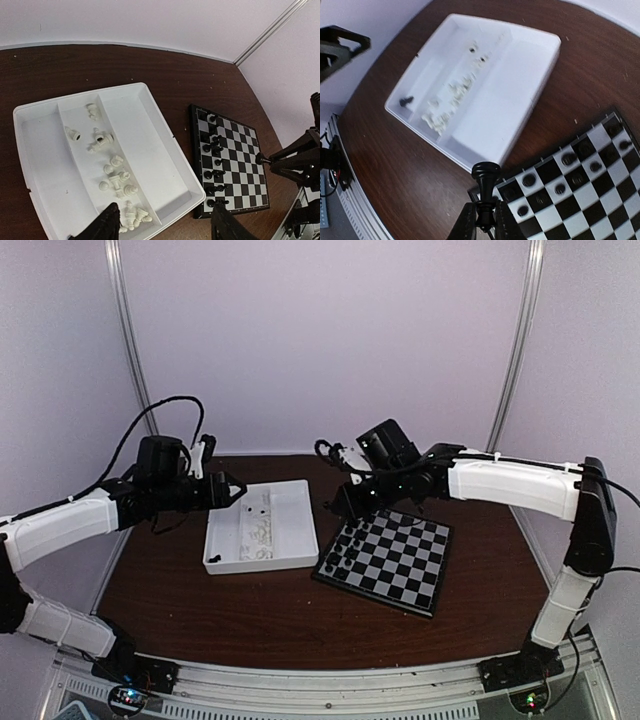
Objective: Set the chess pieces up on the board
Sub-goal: Place the chess piece on the chessboard.
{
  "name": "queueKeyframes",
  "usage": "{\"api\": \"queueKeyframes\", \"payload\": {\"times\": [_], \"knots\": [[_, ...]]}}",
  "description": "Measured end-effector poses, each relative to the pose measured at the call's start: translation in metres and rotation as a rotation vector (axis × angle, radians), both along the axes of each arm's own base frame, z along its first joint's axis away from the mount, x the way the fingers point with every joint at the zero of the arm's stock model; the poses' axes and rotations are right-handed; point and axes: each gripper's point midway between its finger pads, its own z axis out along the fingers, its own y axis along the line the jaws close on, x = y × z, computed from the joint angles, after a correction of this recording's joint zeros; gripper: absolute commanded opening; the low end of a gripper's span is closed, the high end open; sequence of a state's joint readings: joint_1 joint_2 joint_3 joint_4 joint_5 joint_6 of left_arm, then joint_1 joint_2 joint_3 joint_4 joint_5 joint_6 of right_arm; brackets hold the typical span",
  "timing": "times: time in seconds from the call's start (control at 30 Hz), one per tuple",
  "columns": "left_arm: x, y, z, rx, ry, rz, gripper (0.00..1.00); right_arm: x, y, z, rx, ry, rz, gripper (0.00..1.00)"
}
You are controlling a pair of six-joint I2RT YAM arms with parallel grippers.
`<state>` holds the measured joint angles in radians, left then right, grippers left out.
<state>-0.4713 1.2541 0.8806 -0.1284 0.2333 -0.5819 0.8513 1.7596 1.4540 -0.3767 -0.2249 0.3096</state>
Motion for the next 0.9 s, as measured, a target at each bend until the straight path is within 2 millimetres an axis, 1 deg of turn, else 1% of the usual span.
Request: {"api": "queueKeyframes", "payload": {"times": [0.1,0.23,0.33,0.43,0.5,0.6,0.73,0.9], "knots": [[-0.001,0.002,-0.002,0.034,-0.016,-0.011,0.63,-0.01,-0.04,-0.026,-0.129,0.128,-0.035,0.13],[0.001,0.005,-0.003,0.075,-0.044,-0.014,0.63,-0.027,-0.087,-0.059,-0.303,0.255,-0.08,0.13],[0.001,0.01,-0.008,0.119,-0.042,-0.009,0.63,-0.039,-0.117,-0.073,-0.419,0.325,-0.1,0.13],[0.0,0.016,-0.012,0.163,-0.031,0.0,0.63,-0.049,-0.139,-0.08,-0.51,0.387,-0.1,0.11],[0.0,0.019,-0.013,0.187,-0.024,0.007,0.63,-0.052,-0.146,-0.084,-0.554,0.415,-0.093,0.11],[0.0,0.022,-0.014,0.21,-0.024,0.017,0.63,-0.053,-0.153,-0.095,-0.609,0.457,-0.086,0.12],[-0.001,0.026,-0.018,0.234,-0.01,0.023,0.63,-0.059,-0.159,-0.115,-0.674,0.515,-0.069,0.12],[-0.002,0.029,-0.021,0.251,0.0,0.028,0.63,-0.061,-0.162,-0.129,-0.716,0.548,-0.061,0.14]]}}
